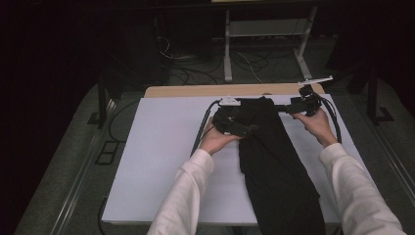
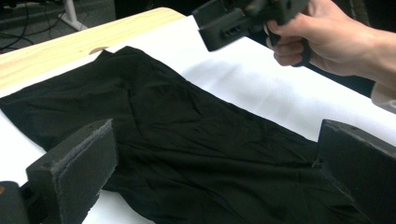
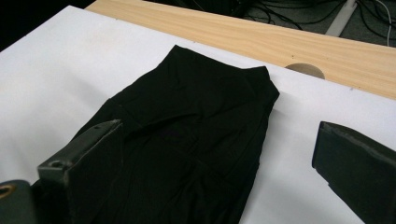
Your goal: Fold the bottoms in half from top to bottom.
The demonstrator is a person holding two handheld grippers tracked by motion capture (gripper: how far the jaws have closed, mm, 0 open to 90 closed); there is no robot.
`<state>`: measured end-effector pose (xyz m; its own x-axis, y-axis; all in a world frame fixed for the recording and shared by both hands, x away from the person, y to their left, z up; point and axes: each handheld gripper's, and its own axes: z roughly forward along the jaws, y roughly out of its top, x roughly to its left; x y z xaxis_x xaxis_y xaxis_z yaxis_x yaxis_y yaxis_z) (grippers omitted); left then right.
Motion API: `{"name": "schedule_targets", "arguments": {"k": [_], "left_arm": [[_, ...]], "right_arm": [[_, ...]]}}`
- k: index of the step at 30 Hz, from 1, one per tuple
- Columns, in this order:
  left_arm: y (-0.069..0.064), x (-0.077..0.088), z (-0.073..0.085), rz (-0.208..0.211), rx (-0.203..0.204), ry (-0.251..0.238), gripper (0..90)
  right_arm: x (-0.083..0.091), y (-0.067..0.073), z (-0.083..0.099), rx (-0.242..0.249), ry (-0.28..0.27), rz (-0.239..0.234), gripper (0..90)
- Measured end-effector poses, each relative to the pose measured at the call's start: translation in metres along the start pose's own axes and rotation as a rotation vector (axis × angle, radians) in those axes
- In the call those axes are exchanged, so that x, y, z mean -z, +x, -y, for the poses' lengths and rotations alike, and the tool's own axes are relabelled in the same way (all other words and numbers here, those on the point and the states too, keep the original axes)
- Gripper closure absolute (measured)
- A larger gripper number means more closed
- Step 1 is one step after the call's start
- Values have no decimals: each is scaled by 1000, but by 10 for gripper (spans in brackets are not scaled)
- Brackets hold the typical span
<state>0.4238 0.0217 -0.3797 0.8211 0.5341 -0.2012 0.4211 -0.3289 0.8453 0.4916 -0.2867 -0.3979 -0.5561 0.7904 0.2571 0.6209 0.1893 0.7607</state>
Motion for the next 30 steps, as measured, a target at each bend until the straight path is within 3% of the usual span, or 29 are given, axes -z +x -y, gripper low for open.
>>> {"name": "schedule_targets", "arguments": {"k": [9, 19, 26, 30], "left_arm": [[18, -6, -5, -14, 13, -1, 0], [44, -14, -1, -37, 75, -14, 0], [69, -16, 10, -54, 170, -25, 0], [82, -20, 17, -65, 255, -32, 0]], "right_arm": [[-3, -5, 3, -7, 3, -3, 21], [-8, -6, 4, -23, 17, -7, 21], [-11, -7, 5, -26, 18, -12, 21], [-13, -8, 5, -40, 24, -13, 22]]}}
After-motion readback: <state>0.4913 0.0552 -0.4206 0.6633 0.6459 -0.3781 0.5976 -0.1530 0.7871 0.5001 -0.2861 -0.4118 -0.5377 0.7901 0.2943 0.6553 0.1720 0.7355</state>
